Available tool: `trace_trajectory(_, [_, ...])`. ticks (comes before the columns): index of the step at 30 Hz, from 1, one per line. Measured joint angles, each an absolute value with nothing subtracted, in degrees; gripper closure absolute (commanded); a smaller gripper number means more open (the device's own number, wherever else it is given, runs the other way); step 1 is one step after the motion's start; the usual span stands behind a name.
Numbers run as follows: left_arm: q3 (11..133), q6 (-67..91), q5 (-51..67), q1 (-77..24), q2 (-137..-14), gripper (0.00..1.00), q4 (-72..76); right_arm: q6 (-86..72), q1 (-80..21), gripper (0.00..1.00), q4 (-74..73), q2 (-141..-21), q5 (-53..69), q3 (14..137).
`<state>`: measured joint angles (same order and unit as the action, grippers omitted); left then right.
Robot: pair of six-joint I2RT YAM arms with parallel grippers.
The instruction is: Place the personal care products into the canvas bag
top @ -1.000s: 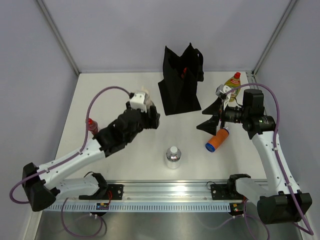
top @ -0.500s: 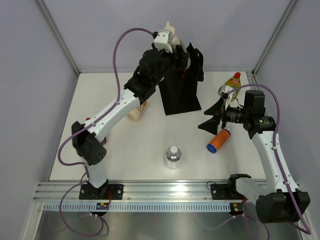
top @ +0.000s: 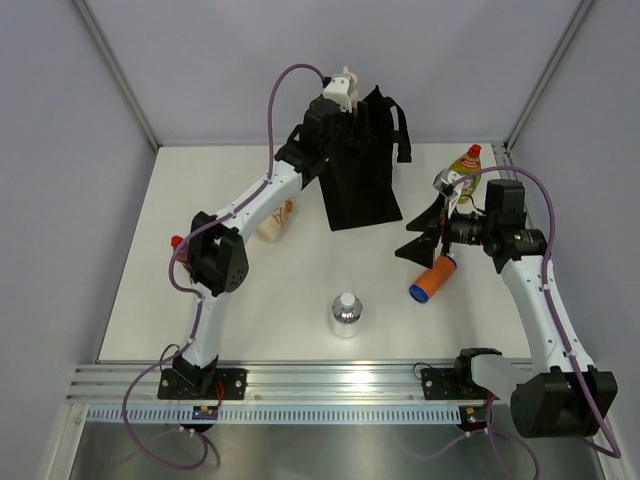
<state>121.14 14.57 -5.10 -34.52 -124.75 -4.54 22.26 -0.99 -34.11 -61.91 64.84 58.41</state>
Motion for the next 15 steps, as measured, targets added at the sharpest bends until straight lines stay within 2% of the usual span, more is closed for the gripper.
trace_trajectory(10, [121.82, 11.40, -4.03, -34.15, -125.32, 0.99, -4.19, 22.31, -0.99, 0.00, -34.11, -62.48, 65.67, 58.04])
trace_trajectory(12, [121.82, 10.41, -3.25, -34.11, -125.71, 0.94, -3.99, 22.28, -0.99, 0.01, -34.09, -62.54, 65.69, 58.02])
trace_trajectory(13, [121.80, 9.98, -2.92, -34.06, -125.91, 0.88, -3.95, 22.31, -0.99, 0.01, -34.09, -62.54, 65.69, 57.98])
trace_trajectory(15, [121.78, 9.13, -2.35, -34.00, -126.48, 0.82, -3.62, 22.31, -0.99, 0.00, -34.09, -62.59, 65.71, 57.91])
